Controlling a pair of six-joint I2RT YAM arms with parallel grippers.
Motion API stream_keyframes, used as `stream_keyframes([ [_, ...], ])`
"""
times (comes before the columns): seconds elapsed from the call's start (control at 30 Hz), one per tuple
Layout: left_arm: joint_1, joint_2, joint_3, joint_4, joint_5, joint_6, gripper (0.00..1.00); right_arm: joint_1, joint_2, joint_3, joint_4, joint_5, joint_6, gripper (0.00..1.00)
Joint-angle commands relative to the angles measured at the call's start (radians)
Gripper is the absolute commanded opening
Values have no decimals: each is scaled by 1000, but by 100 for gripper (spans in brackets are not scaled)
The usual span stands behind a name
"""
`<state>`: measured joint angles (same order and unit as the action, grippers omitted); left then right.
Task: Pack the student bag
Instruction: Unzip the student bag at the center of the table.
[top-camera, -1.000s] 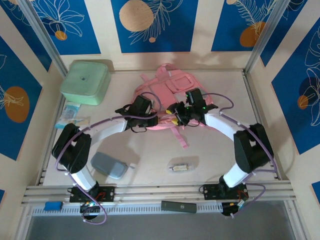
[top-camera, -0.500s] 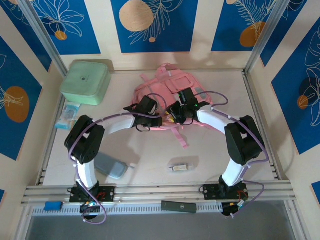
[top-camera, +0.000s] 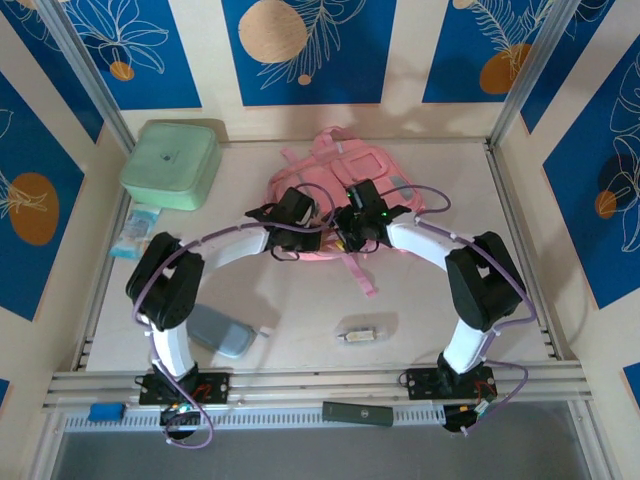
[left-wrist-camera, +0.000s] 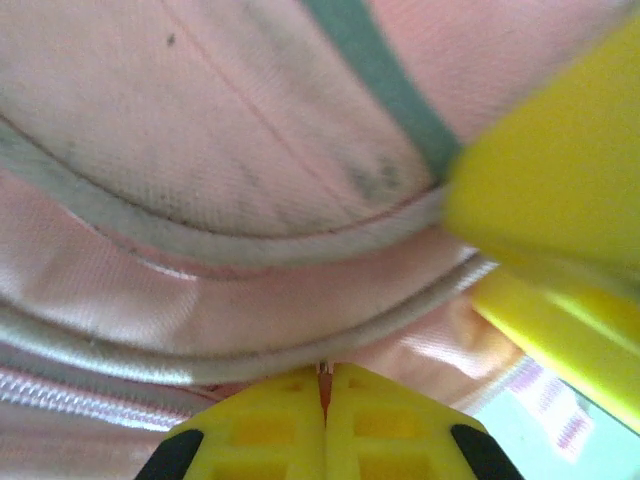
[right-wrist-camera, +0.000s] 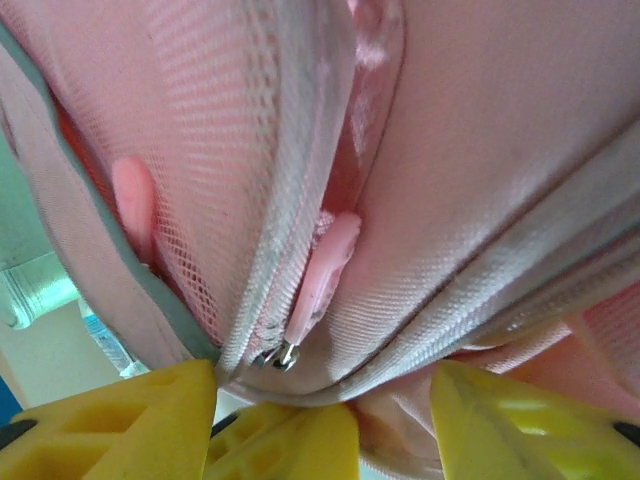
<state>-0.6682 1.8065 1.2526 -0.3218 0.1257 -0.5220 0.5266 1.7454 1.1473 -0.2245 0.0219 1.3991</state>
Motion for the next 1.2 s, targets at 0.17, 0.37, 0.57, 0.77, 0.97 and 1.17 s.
stream_keyframes([
  [0.17,-4,-186,-53,-47,-55,20,0,-32,5,88,-43,17,-103,20],
  [0.37,2,-258,-122,-189,-169,102,0,-113,-95,58,-80,-138,-371,0],
  [0.57,58,-358,-267,-208,-220,111,0,-316,-75,111,-196,-421,-589,0],
  [0.77,89,-386,-271,-179,-134,86,0,-415,-9,199,-233,-437,-590,0],
  [0.97,24,-364,-239,-48,-50,-16,0,-312,-63,78,-144,-510,-401,52],
  [1.17,-19,-323,-194,-28,-49,-37,0,-144,-219,-135,-21,-357,-145,74],
])
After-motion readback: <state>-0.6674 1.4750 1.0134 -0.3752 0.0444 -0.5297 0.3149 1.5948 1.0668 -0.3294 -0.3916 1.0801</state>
